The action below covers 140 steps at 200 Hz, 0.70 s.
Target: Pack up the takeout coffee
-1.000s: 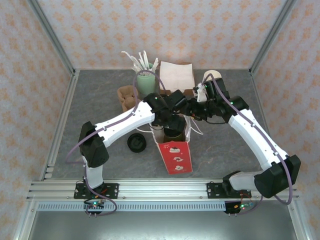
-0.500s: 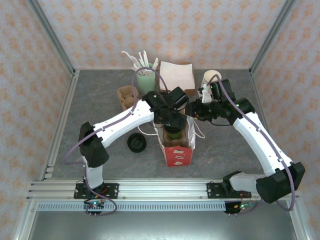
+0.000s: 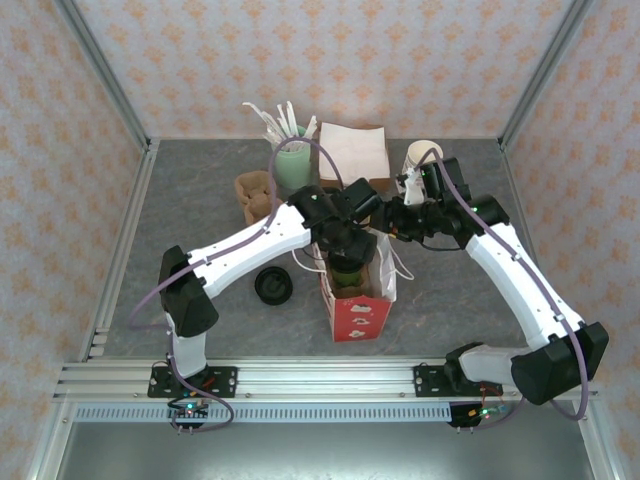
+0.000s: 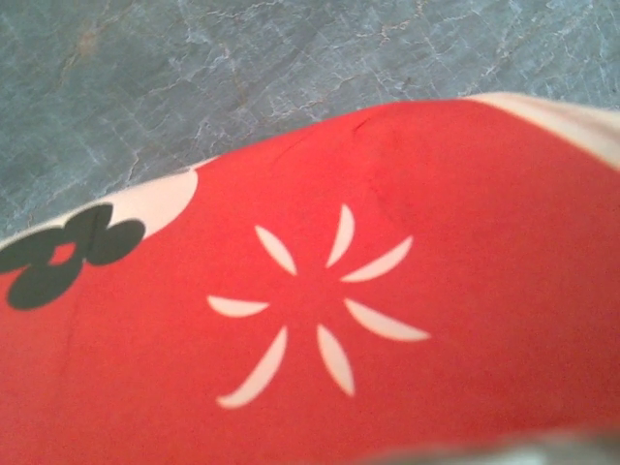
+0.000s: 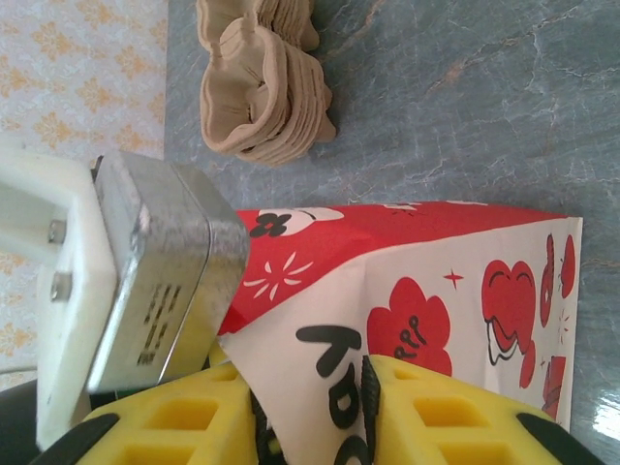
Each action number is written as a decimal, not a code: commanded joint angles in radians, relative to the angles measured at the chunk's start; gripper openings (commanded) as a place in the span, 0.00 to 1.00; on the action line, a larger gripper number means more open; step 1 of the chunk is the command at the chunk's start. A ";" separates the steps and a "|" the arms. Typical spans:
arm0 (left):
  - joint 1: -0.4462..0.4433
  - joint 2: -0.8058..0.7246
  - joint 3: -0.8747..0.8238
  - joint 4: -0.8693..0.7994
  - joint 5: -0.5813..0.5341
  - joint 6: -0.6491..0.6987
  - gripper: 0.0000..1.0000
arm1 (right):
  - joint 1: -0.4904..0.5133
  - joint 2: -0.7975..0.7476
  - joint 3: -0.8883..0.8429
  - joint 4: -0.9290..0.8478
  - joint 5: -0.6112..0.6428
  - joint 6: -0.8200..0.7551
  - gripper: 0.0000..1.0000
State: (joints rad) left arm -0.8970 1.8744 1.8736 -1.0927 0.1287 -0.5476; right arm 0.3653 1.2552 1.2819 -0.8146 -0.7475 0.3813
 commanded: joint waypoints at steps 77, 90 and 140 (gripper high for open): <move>0.092 0.106 0.230 -0.041 -0.025 0.102 0.73 | -0.095 -0.002 0.061 0.021 0.022 0.000 0.38; 0.107 0.137 0.275 -0.046 -0.023 0.133 0.73 | -0.106 -0.005 0.074 0.016 0.019 -0.003 0.39; 0.125 0.177 0.343 -0.082 0.006 0.148 0.66 | -0.109 -0.050 0.064 0.015 0.025 0.012 0.43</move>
State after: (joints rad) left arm -0.7692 2.0800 2.2150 -1.1404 0.1303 -0.4206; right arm 0.2546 1.2510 1.3396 -0.7860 -0.7258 0.3916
